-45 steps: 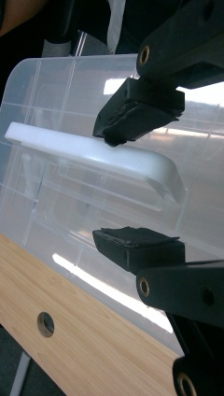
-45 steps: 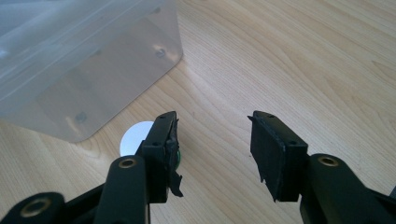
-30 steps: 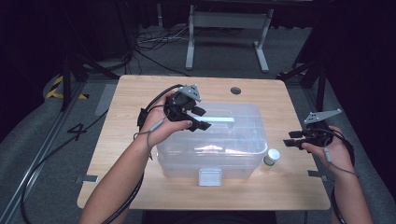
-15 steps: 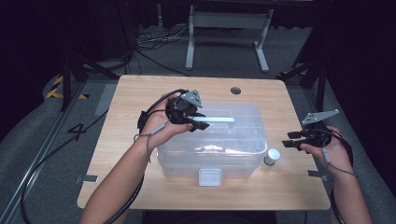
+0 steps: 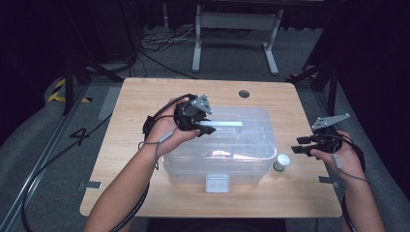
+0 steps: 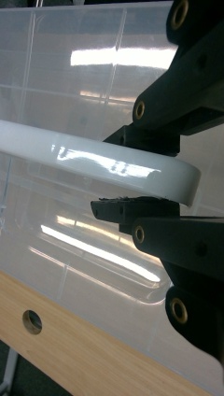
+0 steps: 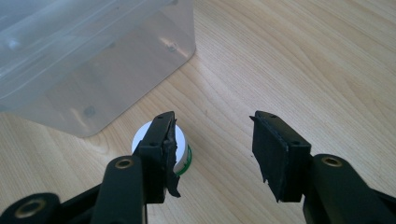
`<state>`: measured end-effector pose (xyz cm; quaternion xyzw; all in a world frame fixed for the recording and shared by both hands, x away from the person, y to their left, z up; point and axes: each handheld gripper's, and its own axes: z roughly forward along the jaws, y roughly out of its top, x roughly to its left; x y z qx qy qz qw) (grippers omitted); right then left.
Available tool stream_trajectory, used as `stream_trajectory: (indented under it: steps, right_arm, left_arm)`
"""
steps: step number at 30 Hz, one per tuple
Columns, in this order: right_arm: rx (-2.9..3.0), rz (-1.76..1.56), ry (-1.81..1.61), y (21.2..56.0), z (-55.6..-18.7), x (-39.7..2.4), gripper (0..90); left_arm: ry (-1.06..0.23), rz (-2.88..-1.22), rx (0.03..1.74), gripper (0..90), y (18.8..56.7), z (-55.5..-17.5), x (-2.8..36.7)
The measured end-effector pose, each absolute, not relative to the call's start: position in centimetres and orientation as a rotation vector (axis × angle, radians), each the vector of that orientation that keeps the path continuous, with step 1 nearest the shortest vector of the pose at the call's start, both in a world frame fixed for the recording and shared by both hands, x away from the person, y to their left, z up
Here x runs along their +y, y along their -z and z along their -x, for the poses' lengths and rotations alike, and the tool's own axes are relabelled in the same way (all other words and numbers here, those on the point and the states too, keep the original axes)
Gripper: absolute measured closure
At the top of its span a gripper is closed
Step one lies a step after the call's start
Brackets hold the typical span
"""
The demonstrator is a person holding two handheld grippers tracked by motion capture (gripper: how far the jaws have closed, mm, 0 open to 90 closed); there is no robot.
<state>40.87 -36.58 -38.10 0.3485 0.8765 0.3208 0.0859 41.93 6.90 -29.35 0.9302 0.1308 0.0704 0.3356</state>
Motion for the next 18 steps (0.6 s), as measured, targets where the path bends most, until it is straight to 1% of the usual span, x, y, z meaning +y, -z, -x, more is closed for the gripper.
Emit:
stream_trajectory:
  steps: [2, 12, 18]
  right_arm:
    - [2.613, -1.037, -0.958, 38.07, -40.81, -36.56, 50.0]
    - [2.618, -1.028, -0.951, 38.08, -40.71, -36.58, 49.8]
    - [2.613, -1.016, -0.957, 37.83, -40.55, -36.39, 49.5]
  left_arm:
    - [-0.17, -2.421, 0.359, 73.4, 29.35, -42.03, 6.93]
    - [-0.234, -2.374, 0.415, 73.8, 29.6, -41.73, 7.03]
    - [-0.241, -2.388, 0.442, 73.9, 29.36, -41.9, 6.84]
